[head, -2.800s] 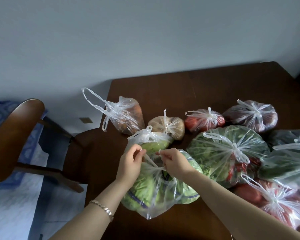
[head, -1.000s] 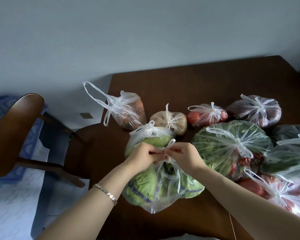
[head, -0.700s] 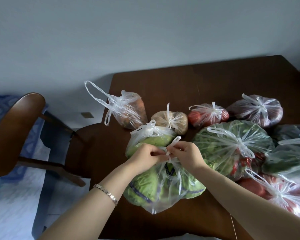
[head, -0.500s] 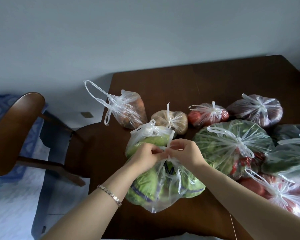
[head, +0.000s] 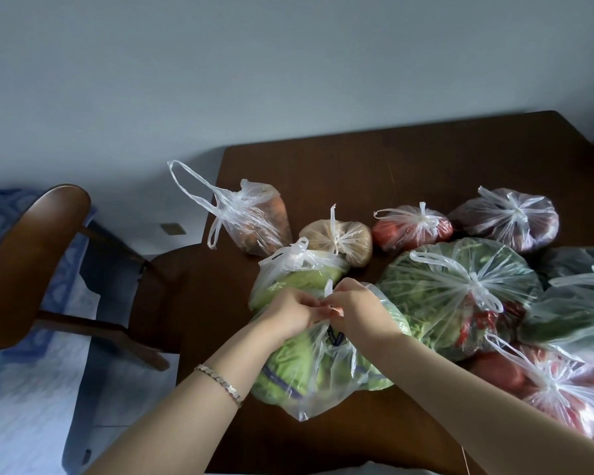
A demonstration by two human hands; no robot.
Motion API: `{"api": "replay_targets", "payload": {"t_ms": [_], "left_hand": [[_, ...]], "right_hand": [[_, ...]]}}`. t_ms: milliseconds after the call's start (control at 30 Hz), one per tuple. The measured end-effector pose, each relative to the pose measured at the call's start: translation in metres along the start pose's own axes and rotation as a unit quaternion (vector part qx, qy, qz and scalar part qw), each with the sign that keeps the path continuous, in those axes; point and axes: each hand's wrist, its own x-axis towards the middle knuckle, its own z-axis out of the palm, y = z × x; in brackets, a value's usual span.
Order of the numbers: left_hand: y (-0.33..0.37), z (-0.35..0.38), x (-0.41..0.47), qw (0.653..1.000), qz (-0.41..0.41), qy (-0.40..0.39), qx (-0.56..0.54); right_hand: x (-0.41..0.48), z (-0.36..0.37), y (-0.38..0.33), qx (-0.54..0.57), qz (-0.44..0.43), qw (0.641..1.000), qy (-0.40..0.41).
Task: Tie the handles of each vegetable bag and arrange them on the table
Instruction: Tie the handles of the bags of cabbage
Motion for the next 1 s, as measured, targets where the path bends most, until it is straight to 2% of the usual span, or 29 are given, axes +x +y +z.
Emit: {"api": "replay_targets", "payload": {"t_ms": [167,300,533,667,800,833,900,1000], "left_hand": [[0.002,-0.005,-0.005,1.0,0.018,-0.014,0.015],[0.002,-0.005,-0.009,0.995,0.086,0.014,0.051],[-0.002,0.002,-0.017,0.962,0.215,0.106,0.128],[-0.007,0.004,-0.018,0.945,0.277,0.125,0.122],[-0.014,0.008,-0.017,0.932,0.316,0.144,0.102],[-0.013,0.009,-0.017,0.934,0.313,0.149,0.092],[-0.01,0.01,-0.017,0.953,0.262,0.135,0.066],[-0.004,0.01,-0.018,0.985,0.159,0.067,-0.017]], "right_hand": [[0.002,-0.003,0.001,-0.014,-0.003,1.0,-0.016],[0.002,-0.004,0.007,0.097,0.056,0.993,0.028],[0.005,-0.01,0.01,0.275,0.128,0.952,0.033],[0.007,-0.017,0.01,0.384,0.174,0.906,-0.021],[0.011,-0.022,0.017,0.407,0.15,0.895,-0.101],[0.012,-0.024,0.017,0.4,0.133,0.899,-0.116],[0.009,-0.027,0.014,0.334,0.091,0.931,-0.119],[0.005,-0.021,0.015,0.221,0.009,0.974,-0.056]]}}
